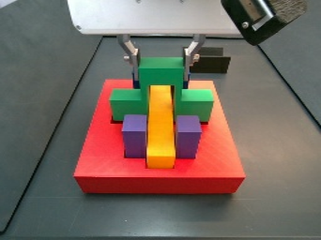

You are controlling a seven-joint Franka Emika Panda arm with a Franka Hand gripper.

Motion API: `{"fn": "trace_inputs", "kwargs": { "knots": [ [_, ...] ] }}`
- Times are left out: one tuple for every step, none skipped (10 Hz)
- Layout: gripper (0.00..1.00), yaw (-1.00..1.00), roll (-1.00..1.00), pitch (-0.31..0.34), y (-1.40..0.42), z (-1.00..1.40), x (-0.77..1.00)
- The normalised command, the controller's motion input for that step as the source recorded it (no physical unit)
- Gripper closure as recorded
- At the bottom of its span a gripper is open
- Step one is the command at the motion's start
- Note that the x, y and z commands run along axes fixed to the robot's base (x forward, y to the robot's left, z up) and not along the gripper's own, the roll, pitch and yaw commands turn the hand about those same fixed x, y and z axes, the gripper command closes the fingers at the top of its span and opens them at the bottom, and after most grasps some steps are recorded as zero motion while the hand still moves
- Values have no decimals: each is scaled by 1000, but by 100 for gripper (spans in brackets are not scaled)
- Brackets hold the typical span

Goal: Pick up the green object. Move up. Move to above the board. Insert the green object.
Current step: Insert the green object.

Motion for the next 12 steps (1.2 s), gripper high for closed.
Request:
{"fn": "trace_inputs", "kwargs": {
  "knots": [
    [100, -57, 57, 41, 0, -31, 360],
    [100, -26, 47, 26, 0, -63, 283],
    [100, 0, 26, 0, 0, -89, 234],
    [100, 0, 77, 27, 0, -46, 369],
    [100, 0, 74, 44, -23, 0, 440],
    [100, 0, 41, 29, 0, -26, 340],
    [100, 0, 36, 26, 0, -23, 191],
    [100, 0, 33, 21, 0, -14, 174],
    [100, 0, 73, 34, 0, -6, 180],
    [100, 0, 73, 27, 0, -40, 123],
    [100, 0, 76, 16, 0, -86, 34],
    [100, 123, 113, -6, -9, -166, -91]
  ]
}}
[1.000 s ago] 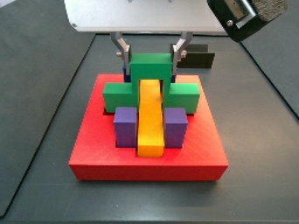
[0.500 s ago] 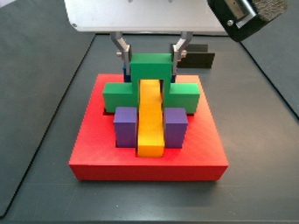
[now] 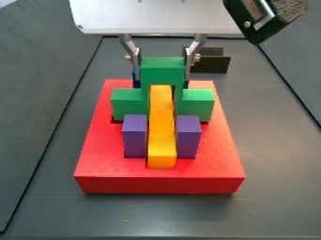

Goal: Pick up the green object. Move up. Move to above the board. Insert the green object.
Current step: Insert the green object.

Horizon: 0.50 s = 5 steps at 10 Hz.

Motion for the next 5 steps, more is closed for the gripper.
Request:
{"fn": "trace_inputs", "kwargs": {
  "knots": [
    [100, 194, 51, -54, 0, -180, -77],
    [100, 174, 36, -24, 0, -134, -3],
    [100, 154, 34, -7, 0, -123, 0],
    [100, 154, 64, 0, -14, -120, 0],
    [100, 123, 93, 0, -51, -117, 0]
  ]
}}
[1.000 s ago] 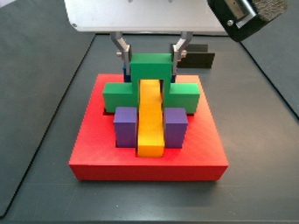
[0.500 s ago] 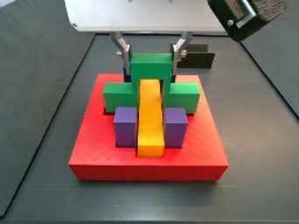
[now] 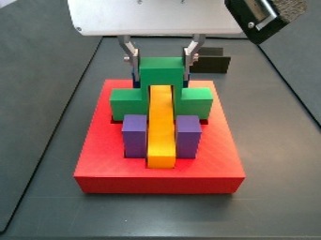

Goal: Pick up the green object. Move up. Move to above the board. Insert the green object.
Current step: Insert the green object.

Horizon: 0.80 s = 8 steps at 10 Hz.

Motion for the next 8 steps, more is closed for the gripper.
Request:
{"fn": "trace_inputs", "kwargs": {
  "knots": [
    [100, 6, 96, 0, -97, -74, 0],
    [100, 0, 53, 0, -129, -83, 0],
    [100, 0, 71, -1, -169, -89, -120],
    [100, -29, 37, -20, -117, -49, -171],
    [100, -43, 40, -17, -63, -6, -120],
    [100, 0, 14, -23, 0, 0, -14],
    [100, 0, 41, -7, 0, 0, -6],
    [100, 0, 71, 0, -143, 0, 26]
  ]
}}
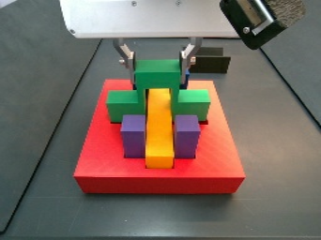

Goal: Pick up the green object. Move up. Move to above the board. Insert the green object.
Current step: Insert the green object.

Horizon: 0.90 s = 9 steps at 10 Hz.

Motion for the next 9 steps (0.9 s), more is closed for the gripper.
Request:
{"fn": "trace_inputs", "kwargs": {
  "knots": [
    [100, 29, 130, 0, -223, 0, 114],
    [100, 20, 43, 0, -37, 0, 109],
    [100, 0, 93, 0, 0, -29, 60],
    [100, 0, 81, 0, 0, -80, 0],
    [100, 0, 40, 0, 0, -123, 0],
    [100, 23, 0, 0, 54, -169, 11],
    [100, 94, 0, 0, 74, -191, 3],
    [100, 166, 0, 0, 71, -209, 49],
    [100, 134, 6, 0, 0, -171, 29]
  ]
}}
